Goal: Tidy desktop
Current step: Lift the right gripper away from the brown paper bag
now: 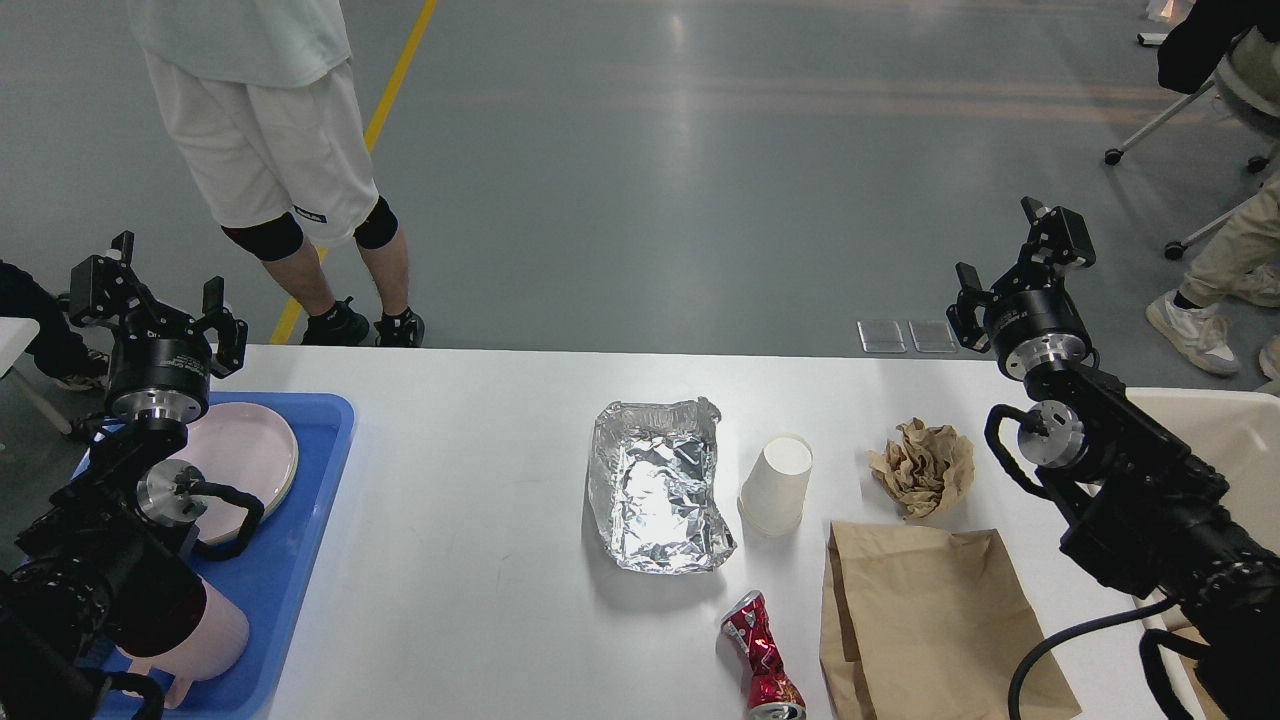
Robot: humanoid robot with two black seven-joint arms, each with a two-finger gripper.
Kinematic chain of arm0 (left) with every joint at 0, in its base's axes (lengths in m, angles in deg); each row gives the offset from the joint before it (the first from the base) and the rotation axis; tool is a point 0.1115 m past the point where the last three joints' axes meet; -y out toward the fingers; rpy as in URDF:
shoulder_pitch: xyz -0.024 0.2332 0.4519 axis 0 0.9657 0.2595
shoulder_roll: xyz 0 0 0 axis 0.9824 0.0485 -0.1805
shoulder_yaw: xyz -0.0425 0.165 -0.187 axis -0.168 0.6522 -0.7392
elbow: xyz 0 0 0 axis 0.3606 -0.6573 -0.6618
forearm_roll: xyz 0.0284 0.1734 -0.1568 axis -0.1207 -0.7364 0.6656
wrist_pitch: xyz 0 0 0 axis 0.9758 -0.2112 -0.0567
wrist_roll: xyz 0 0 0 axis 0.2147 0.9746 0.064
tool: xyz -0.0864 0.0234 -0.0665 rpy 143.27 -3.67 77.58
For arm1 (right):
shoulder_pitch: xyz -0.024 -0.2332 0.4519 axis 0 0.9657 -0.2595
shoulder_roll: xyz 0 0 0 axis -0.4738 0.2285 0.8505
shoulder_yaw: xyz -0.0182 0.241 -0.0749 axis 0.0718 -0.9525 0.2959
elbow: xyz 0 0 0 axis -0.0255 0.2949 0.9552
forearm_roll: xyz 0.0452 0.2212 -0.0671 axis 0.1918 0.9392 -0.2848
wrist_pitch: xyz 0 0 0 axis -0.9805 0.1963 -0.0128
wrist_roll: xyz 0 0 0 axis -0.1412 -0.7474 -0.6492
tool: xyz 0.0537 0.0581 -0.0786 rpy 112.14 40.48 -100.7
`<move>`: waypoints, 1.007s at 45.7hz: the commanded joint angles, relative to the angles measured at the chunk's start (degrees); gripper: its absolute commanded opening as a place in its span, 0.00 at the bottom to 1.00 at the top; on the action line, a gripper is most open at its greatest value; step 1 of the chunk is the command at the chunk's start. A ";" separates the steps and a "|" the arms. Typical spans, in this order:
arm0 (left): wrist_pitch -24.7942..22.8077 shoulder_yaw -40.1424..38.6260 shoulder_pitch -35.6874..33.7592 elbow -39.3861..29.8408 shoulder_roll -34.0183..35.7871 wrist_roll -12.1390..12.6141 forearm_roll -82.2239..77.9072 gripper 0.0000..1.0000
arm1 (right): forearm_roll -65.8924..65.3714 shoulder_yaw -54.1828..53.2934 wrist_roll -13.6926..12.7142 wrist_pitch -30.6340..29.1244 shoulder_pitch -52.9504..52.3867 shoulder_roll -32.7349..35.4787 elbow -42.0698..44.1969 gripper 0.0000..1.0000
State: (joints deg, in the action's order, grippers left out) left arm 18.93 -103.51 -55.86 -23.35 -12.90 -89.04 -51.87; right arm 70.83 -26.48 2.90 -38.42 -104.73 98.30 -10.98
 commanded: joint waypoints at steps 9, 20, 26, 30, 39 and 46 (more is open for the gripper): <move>0.00 0.00 0.00 0.00 -0.07 0.01 0.00 0.97 | 0.00 -0.06 0.00 0.09 1.09 -0.05 0.41 1.00; 0.00 0.00 0.00 0.00 -0.07 0.01 0.00 0.97 | -0.97 3.18 -0.61 -3.06 0.21 0.12 -0.56 1.00; 0.00 0.00 0.00 0.00 -0.07 0.01 0.00 0.97 | -1.05 14.33 -0.70 -4.83 -4.17 0.38 -0.30 1.00; 0.00 0.00 0.00 0.00 0.02 -0.08 0.00 0.97 | -1.05 24.78 -1.66 -4.83 -7.25 1.79 -0.38 1.00; 0.00 0.00 0.00 0.00 0.02 0.01 0.00 0.97 | -0.26 50.28 -18.35 -5.53 -15.86 3.81 0.05 1.00; 0.00 0.00 0.00 0.00 -0.07 0.01 0.00 0.97 | -0.17 70.14 -26.36 -5.44 -21.40 2.85 -0.12 1.00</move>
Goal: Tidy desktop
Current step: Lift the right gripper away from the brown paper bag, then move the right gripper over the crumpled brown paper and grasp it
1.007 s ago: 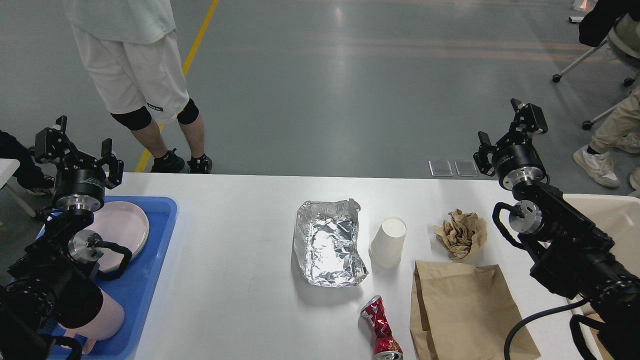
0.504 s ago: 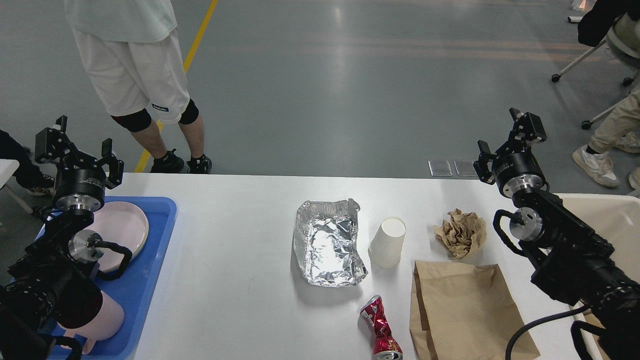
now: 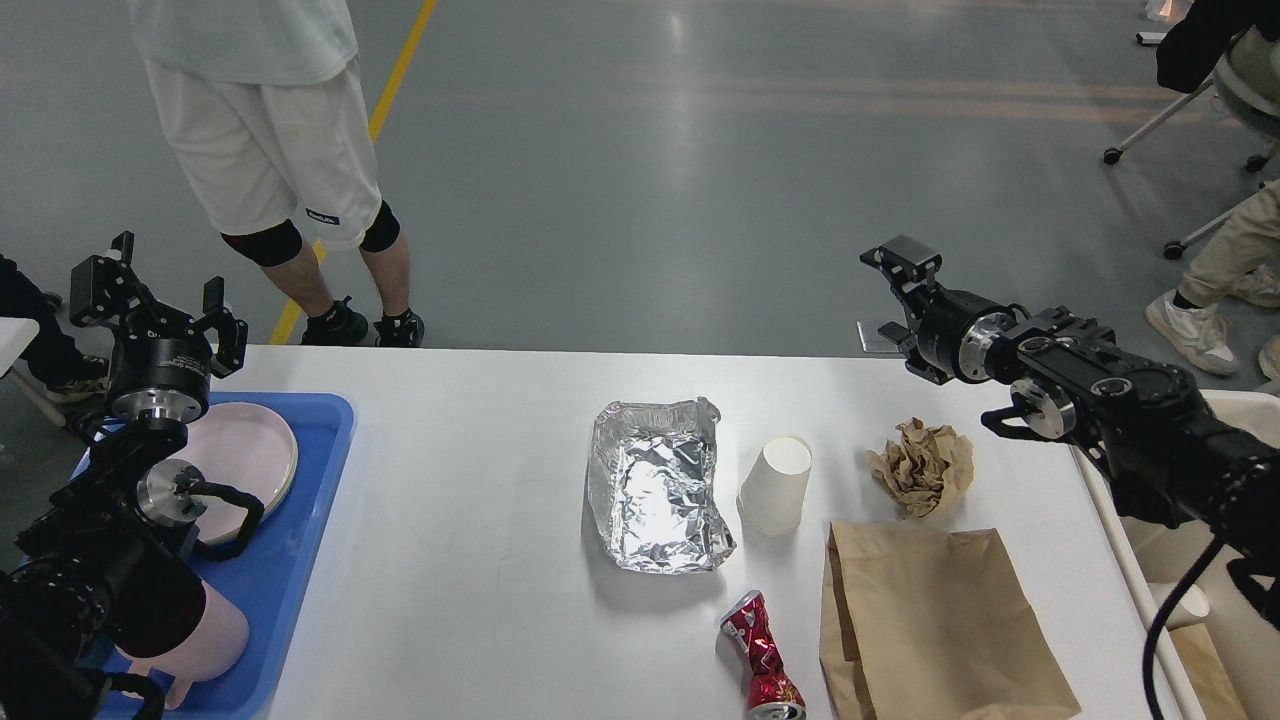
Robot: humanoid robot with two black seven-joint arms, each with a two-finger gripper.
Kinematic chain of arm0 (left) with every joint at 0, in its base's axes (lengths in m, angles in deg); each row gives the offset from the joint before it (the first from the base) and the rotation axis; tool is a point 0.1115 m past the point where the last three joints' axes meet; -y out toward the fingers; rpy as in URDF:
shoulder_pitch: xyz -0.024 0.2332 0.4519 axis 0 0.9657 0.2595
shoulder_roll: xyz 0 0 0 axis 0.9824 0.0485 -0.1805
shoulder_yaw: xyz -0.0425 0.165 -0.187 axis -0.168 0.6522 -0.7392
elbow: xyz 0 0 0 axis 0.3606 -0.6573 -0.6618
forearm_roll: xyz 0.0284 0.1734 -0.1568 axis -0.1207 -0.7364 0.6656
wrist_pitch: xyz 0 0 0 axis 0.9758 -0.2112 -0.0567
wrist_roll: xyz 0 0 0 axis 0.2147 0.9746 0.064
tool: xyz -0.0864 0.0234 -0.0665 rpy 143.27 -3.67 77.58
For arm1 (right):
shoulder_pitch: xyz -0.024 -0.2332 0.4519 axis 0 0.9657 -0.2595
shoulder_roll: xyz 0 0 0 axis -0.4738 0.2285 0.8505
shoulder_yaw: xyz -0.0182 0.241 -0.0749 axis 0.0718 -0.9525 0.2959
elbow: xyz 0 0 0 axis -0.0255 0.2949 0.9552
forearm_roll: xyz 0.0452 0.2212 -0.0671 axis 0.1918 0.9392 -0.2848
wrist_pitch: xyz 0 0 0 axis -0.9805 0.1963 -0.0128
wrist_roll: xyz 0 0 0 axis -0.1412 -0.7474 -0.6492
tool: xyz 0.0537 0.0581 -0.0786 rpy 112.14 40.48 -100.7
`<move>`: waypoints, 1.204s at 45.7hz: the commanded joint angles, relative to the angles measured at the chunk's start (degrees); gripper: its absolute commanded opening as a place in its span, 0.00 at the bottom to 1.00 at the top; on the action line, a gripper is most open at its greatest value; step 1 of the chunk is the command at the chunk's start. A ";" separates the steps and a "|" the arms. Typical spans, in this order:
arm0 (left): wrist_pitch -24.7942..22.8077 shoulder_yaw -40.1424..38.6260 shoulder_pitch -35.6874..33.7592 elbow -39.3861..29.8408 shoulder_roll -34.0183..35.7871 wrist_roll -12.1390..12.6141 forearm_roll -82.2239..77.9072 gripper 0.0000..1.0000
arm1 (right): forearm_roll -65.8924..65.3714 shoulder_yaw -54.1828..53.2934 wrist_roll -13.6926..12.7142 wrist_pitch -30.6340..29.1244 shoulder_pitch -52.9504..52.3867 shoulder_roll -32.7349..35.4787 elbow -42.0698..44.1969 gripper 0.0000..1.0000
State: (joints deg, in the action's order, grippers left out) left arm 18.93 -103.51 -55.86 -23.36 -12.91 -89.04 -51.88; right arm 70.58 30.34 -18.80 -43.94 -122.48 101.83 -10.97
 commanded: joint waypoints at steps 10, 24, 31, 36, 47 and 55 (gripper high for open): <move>0.00 0.00 0.00 0.01 0.03 0.01 0.00 0.97 | -0.01 38.01 -4.67 -7.20 -15.33 -1.04 -6.27 1.00; 0.00 0.00 0.00 0.01 0.03 0.01 0.00 0.97 | 0.25 52.45 -4.58 -23.12 -29.58 -2.00 -19.36 1.00; 0.00 0.00 0.00 0.01 -0.06 0.01 0.00 0.97 | 0.17 57.28 -4.58 -31.64 -39.24 -2.70 -26.93 1.00; 0.00 0.00 0.00 0.01 -0.06 -0.08 0.00 0.97 | 0.17 60.79 -4.58 -35.95 -45.75 -5.16 -30.36 1.00; 0.00 0.00 0.00 0.01 0.03 0.01 0.00 0.97 | 0.16 64.14 -4.58 -34.12 -48.93 -7.02 -30.11 1.00; 0.00 0.00 0.00 0.01 -0.06 -0.08 0.00 0.97 | 0.25 61.60 -4.58 -22.44 -31.02 -4.64 -18.60 1.00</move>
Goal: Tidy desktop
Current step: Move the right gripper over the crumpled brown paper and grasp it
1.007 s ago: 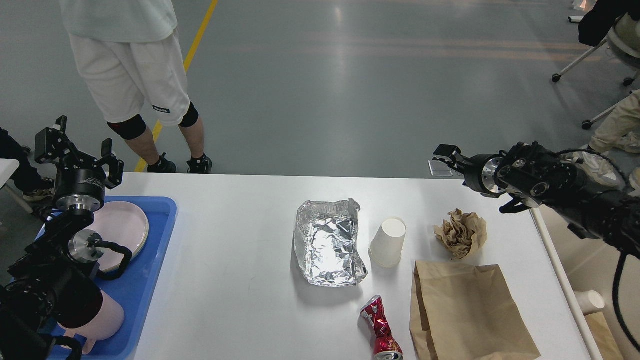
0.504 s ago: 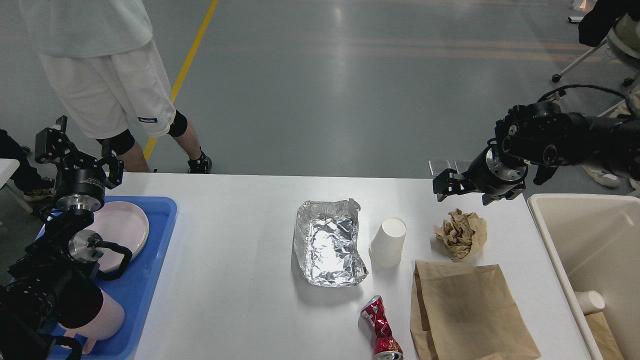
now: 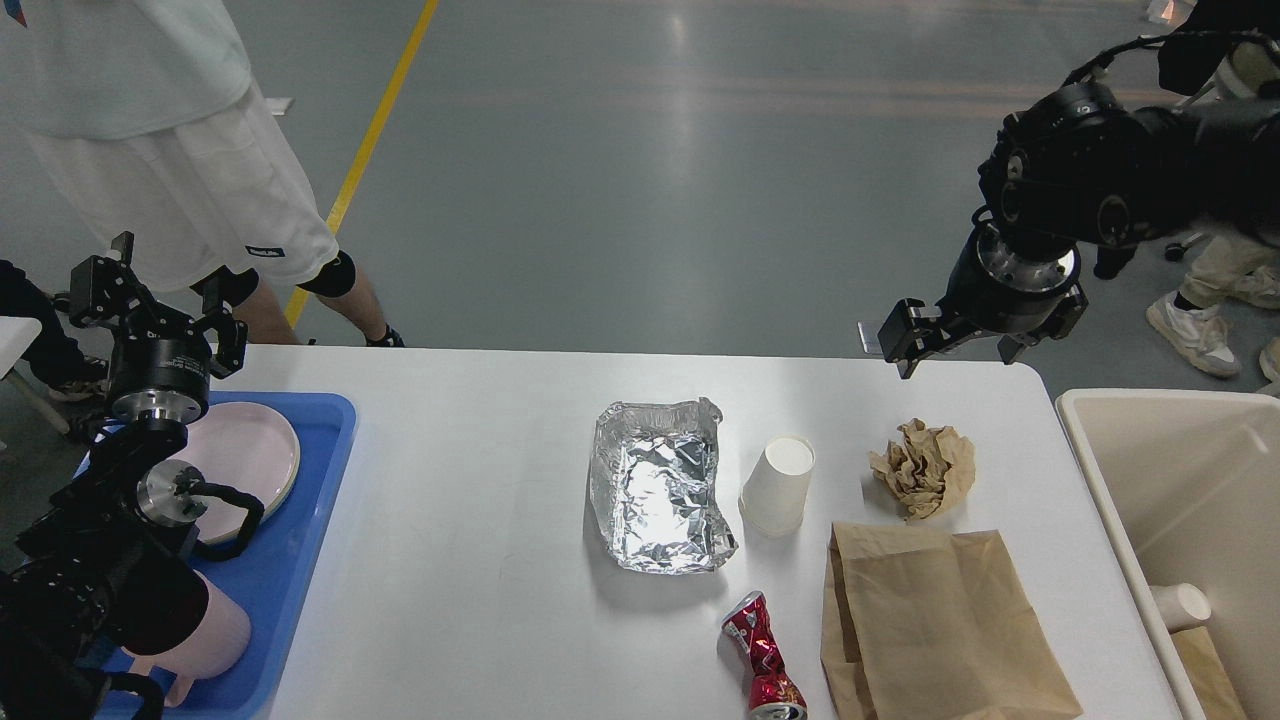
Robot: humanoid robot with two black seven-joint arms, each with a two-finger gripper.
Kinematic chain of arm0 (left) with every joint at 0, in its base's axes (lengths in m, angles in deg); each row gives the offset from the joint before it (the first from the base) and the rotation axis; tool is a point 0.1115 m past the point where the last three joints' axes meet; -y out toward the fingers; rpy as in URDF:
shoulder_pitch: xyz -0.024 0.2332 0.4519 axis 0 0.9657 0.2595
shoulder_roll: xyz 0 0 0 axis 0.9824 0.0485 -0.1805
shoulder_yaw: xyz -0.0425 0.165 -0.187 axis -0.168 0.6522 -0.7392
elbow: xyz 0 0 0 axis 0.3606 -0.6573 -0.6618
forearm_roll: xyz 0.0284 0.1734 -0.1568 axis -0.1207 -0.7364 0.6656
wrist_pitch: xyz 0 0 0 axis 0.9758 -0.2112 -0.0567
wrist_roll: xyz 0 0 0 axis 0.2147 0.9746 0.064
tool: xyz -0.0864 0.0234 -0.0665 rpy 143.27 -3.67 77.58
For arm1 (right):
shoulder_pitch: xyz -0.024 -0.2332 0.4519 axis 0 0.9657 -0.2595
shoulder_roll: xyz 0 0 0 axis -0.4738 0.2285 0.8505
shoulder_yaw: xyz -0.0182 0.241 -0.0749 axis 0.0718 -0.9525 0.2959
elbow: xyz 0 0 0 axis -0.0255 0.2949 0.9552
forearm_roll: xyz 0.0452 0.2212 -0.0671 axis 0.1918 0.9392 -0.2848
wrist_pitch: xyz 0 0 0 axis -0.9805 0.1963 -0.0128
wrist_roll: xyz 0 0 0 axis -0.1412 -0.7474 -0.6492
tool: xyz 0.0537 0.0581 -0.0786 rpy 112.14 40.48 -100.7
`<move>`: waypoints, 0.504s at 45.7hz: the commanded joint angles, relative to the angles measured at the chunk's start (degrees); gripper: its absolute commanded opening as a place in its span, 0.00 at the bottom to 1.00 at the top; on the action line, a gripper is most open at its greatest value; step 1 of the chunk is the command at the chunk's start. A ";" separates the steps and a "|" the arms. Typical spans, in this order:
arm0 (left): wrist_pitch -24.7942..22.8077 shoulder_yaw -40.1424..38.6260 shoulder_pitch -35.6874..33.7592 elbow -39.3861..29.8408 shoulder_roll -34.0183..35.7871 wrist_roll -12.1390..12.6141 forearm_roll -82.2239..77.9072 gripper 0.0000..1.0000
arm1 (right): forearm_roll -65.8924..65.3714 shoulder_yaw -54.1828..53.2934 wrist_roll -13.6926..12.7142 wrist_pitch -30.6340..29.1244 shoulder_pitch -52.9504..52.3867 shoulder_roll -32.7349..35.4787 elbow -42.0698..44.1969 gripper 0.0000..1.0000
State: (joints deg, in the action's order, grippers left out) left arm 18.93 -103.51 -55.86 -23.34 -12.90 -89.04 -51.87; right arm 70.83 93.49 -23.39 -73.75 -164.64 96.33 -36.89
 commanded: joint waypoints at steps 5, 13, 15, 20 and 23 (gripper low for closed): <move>0.00 0.00 0.00 -0.01 0.02 0.01 -0.01 0.97 | 0.00 -3.40 0.01 13.36 20.91 0.95 13.39 1.00; 0.00 0.00 0.00 -0.01 0.02 0.01 -0.01 0.97 | 0.08 -8.05 0.01 16.00 29.44 1.03 19.28 1.00; 0.00 0.00 0.00 -0.01 0.02 0.01 -0.01 0.97 | 0.08 -8.93 0.01 16.26 31.02 1.03 20.51 1.00; 0.00 0.00 0.00 -0.01 -0.07 -0.08 -0.01 0.97 | 0.08 -10.34 0.01 18.02 34.63 1.03 24.21 1.00; 0.00 0.00 0.00 -0.01 -0.07 0.01 -0.01 0.97 | 0.08 -11.22 0.01 19.16 35.95 0.95 25.26 1.00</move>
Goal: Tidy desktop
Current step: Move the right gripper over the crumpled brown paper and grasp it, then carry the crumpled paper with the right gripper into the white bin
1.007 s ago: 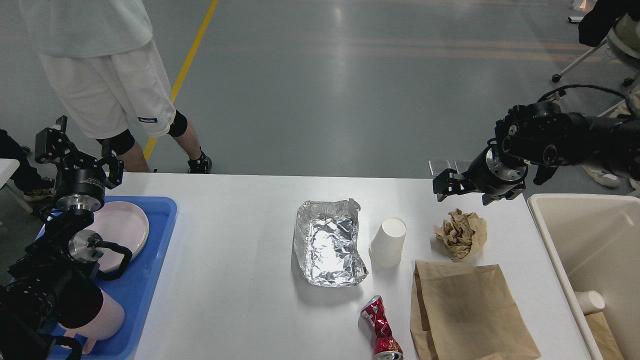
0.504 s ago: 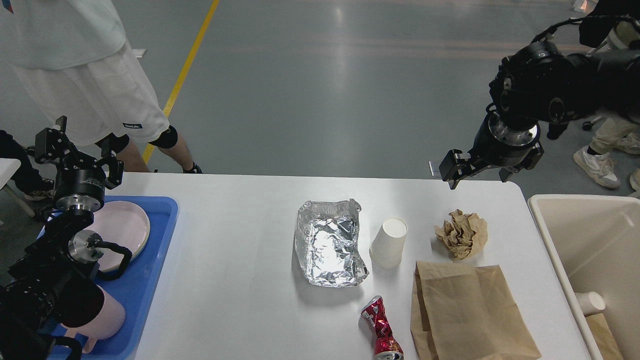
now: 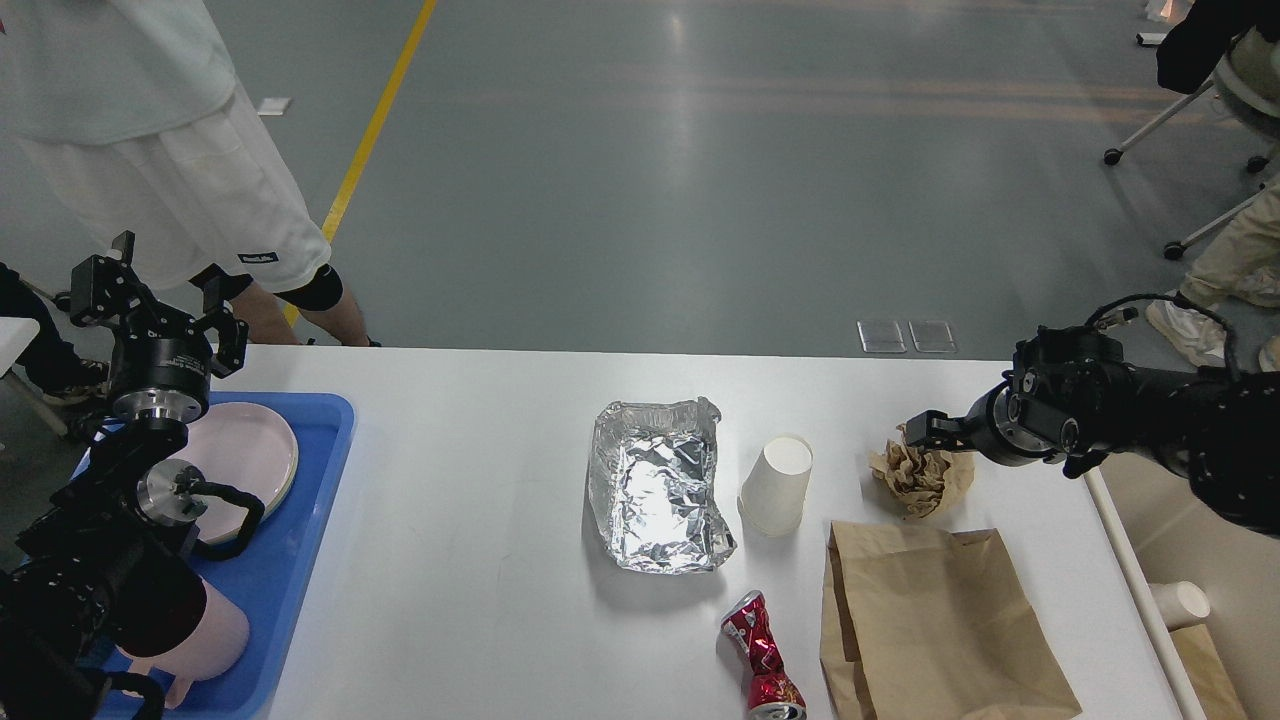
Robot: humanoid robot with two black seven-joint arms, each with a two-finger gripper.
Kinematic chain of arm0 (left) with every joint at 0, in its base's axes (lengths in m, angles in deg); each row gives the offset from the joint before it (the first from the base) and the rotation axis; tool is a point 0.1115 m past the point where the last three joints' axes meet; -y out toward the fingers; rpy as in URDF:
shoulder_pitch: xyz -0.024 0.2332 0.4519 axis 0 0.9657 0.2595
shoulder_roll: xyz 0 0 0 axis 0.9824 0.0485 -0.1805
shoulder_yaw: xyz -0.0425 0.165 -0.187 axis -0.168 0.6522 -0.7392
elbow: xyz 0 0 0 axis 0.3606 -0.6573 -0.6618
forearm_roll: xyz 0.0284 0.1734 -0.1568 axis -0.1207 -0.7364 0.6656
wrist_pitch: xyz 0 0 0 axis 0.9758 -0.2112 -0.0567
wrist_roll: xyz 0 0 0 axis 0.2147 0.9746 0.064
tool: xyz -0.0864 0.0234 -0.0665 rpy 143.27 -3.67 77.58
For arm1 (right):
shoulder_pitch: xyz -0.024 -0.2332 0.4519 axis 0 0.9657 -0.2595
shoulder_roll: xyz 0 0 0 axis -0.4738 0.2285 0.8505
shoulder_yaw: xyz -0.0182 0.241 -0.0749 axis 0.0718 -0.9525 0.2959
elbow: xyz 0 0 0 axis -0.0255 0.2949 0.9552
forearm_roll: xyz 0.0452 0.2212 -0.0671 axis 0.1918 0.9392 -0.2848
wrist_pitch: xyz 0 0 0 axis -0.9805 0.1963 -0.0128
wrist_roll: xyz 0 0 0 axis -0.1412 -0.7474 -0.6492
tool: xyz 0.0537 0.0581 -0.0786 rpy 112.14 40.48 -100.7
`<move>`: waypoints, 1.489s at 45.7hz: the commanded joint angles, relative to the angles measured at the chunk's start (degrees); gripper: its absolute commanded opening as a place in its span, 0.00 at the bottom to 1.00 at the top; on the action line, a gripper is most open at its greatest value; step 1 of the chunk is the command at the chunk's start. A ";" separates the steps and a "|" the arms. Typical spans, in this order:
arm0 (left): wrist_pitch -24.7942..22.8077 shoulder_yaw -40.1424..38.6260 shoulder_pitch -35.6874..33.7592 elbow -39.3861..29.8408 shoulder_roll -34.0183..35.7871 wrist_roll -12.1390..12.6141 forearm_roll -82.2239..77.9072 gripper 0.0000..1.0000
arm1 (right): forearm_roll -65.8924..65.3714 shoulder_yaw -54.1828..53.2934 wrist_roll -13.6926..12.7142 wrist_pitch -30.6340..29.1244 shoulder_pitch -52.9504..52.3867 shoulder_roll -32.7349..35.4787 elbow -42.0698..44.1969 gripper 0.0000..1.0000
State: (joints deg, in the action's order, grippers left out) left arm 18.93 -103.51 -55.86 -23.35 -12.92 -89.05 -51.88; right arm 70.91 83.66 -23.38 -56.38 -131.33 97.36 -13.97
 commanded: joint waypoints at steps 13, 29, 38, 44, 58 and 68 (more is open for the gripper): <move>0.00 0.00 0.00 0.00 -0.05 0.01 0.00 0.97 | -0.08 -3.77 0.00 6.71 7.82 -1.67 5.34 1.00; 0.00 0.00 0.00 0.00 -0.05 0.01 0.00 0.97 | 0.01 -6.05 0.09 11.11 9.93 -1.67 4.37 0.00; 0.00 0.00 0.00 0.00 0.04 0.01 0.00 0.97 | 0.01 -7.10 0.09 11.11 9.41 -1.67 3.23 0.00; 0.00 0.00 0.00 0.00 0.04 0.01 0.00 0.97 | 0.01 -10.53 0.09 10.15 5.20 2.54 -3.53 0.00; 0.00 0.00 0.00 0.00 -0.05 0.01 0.00 0.97 | 0.00 -11.24 0.09 -0.30 -15.10 16.87 -17.60 0.00; 0.00 0.00 0.00 0.00 0.04 0.01 0.00 0.97 | 0.01 -12.91 0.18 -14.19 -28.99 23.90 -19.54 0.00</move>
State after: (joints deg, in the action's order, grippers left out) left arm 18.93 -103.51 -55.86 -23.35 -12.93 -89.05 -51.87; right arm 70.89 71.70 -23.21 -63.82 -153.62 117.99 -33.08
